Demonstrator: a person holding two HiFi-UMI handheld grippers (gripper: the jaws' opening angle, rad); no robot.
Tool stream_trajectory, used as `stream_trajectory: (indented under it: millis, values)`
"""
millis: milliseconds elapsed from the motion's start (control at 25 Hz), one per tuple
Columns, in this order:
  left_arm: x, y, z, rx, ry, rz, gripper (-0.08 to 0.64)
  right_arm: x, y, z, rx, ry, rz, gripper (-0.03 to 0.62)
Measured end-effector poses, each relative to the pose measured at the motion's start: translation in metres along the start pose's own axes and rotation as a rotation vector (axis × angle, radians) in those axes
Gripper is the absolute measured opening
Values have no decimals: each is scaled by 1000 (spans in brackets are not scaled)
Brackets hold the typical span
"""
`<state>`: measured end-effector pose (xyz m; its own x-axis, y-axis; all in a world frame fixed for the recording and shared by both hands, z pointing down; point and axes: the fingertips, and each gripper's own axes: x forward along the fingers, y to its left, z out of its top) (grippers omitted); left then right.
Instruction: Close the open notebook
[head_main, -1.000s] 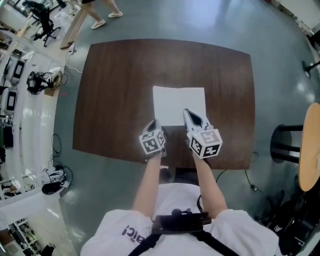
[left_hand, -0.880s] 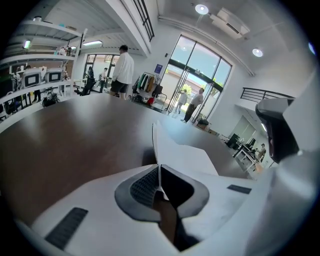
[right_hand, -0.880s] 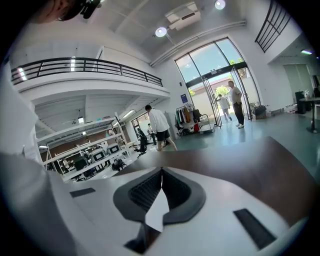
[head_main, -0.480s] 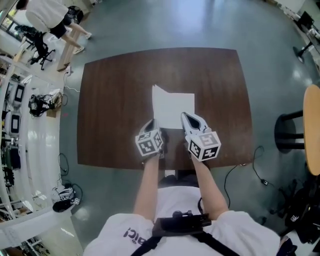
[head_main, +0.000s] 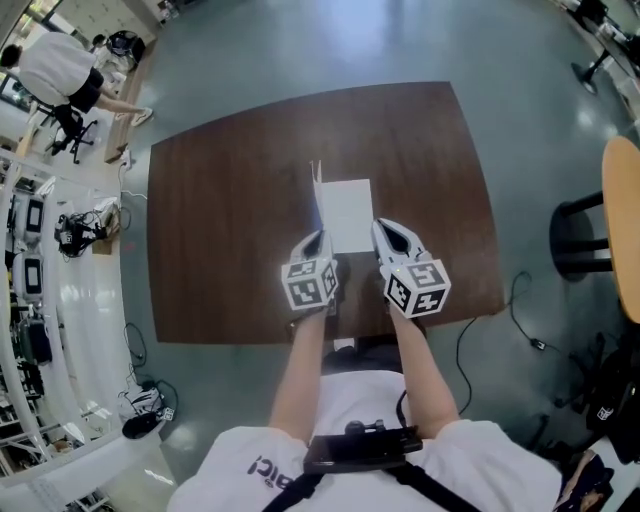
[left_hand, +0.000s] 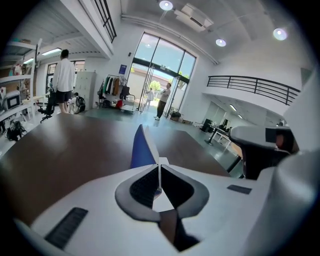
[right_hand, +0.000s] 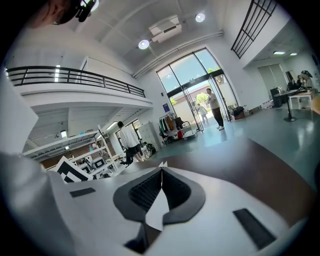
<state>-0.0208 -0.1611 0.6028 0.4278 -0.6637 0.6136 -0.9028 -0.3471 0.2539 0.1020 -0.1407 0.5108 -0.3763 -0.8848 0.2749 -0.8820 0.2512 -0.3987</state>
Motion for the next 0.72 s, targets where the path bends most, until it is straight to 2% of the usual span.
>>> stream_trajectory:
  millis: [400, 560, 720]
  values:
    - [32, -50, -22, 61, 68, -103, 25, -22, -37, -13, 85, -31, -80, 3]
    - [51, -66, -39, 85, 121, -142, 25, -28, -51, -23, 150, -47, -126, 3]
    - [79, -81, -59, 95, 171, -165, 25, -29, -60, -31, 165, -49, -135, 3]
